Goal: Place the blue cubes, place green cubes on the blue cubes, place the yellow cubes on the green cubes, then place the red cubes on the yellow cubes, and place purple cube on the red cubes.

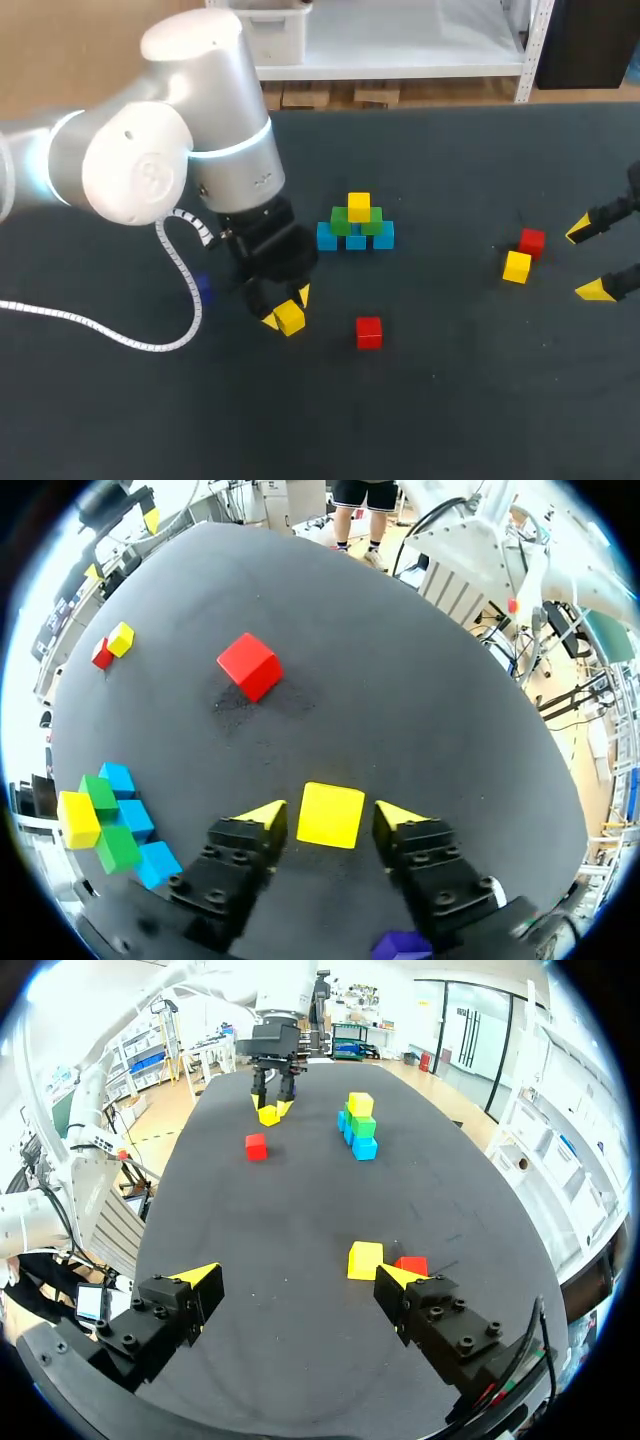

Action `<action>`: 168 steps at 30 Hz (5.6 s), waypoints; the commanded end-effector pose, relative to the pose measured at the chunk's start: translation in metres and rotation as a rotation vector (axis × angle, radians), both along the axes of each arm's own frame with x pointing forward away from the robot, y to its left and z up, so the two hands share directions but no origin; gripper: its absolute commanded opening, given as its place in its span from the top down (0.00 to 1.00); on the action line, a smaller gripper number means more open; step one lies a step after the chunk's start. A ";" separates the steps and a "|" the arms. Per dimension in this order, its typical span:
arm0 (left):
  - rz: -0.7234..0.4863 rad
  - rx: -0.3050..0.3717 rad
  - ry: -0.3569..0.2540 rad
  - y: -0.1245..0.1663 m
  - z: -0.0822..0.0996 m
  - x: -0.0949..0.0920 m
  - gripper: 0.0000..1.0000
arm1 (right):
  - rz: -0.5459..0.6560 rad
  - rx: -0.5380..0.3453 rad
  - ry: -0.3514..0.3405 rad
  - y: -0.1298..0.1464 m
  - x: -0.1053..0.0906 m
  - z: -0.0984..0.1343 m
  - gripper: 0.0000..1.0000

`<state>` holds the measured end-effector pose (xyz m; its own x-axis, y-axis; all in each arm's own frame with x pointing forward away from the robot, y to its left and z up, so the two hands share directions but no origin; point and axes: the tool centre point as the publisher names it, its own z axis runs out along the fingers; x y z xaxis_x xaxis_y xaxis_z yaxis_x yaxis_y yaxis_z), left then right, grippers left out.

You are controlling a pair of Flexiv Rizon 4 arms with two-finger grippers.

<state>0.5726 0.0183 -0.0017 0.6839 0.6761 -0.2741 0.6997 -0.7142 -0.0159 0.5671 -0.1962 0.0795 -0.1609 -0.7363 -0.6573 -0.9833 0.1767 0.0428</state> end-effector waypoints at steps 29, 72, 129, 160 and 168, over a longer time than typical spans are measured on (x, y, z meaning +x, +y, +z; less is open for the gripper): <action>0.397 -0.007 -0.043 0.015 0.106 0.071 1.00 | 0.001 0.002 -0.001 0.000 0.000 0.000 0.00; 0.627 0.006 0.014 -0.052 0.076 0.138 1.00 | 0.001 0.002 -0.001 0.000 0.000 0.000 0.00; 0.711 0.048 0.021 -0.062 0.061 0.146 1.00 | 0.001 0.002 -0.001 0.000 0.000 0.000 0.00; 0.708 0.054 0.027 -0.063 0.056 0.145 1.00 | 0.001 0.002 -0.001 0.000 0.000 0.000 0.00; 0.704 0.055 0.027 -0.064 0.056 0.145 1.00 | 0.001 0.002 -0.001 0.000 0.000 0.000 0.00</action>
